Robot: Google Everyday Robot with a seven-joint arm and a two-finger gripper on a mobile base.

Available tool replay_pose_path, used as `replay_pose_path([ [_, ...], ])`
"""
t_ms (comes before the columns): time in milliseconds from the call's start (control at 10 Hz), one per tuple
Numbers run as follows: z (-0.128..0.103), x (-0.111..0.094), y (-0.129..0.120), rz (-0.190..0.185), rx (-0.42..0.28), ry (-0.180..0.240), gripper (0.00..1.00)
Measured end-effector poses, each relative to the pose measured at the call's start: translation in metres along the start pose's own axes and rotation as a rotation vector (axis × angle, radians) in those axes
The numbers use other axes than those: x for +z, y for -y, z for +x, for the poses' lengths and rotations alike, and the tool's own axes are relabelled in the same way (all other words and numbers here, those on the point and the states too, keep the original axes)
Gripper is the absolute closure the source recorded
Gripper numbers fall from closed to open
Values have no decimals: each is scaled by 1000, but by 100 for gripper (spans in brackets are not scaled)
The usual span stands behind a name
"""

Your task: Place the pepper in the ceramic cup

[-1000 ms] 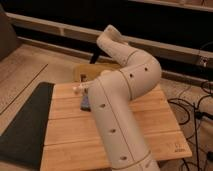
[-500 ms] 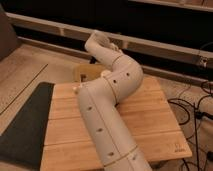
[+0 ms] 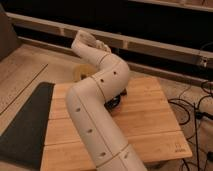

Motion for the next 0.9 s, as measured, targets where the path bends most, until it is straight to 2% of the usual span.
replay_pose_path([
  [300,23,2,-9,-40,8,-40,100],
  [400,33,4,-7,-45,16,-59,100],
  [900,53,12,-2,-48,19,-92,99],
])
